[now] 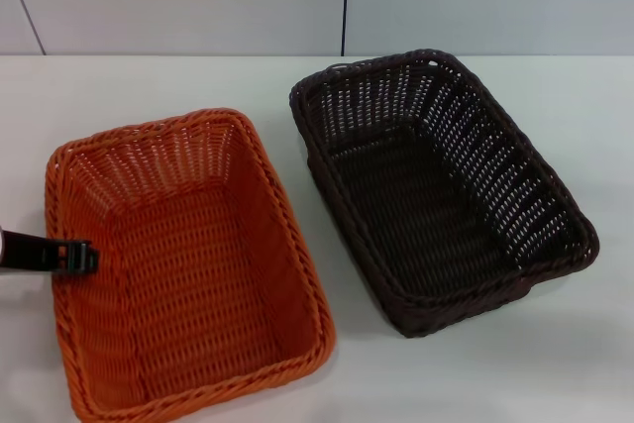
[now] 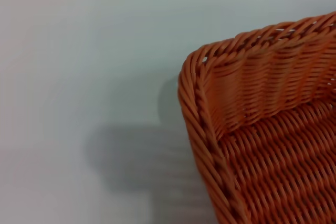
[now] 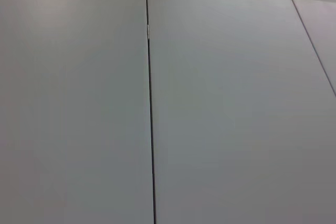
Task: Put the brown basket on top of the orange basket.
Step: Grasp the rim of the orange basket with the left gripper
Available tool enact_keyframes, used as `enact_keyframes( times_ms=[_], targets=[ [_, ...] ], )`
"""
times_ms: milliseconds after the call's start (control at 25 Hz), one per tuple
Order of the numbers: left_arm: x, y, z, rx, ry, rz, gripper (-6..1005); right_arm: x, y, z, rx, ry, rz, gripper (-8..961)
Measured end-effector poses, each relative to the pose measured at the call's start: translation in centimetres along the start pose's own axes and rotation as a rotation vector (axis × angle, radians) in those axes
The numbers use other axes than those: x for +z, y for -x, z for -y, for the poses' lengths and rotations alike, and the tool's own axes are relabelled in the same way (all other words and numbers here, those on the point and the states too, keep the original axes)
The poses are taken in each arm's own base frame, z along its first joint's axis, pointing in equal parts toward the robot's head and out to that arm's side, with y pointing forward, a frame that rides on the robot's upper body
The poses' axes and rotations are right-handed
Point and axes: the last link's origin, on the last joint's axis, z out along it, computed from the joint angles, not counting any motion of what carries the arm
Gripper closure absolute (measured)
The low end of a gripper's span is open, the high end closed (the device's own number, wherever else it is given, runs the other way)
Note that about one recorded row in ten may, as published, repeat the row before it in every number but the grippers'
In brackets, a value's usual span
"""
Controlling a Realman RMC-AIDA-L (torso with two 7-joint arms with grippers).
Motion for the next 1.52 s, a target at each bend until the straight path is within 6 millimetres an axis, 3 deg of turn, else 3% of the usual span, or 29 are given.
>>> enact_keyframes(
  times_ms=[440, 1520],
  targets=[
    [0.04, -0.06, 0.14, 0.006, -0.001, 0.000, 762, 0.00, -0.01, -0.09, 0.002, -0.002, 0.000, 307],
    [-0.20, -0.98, 0.46, 0.052, -0.006, -0.014, 774, -0.38, -0.05, 0.23, 0.000, -0.018, -0.005, 307]
  ],
)
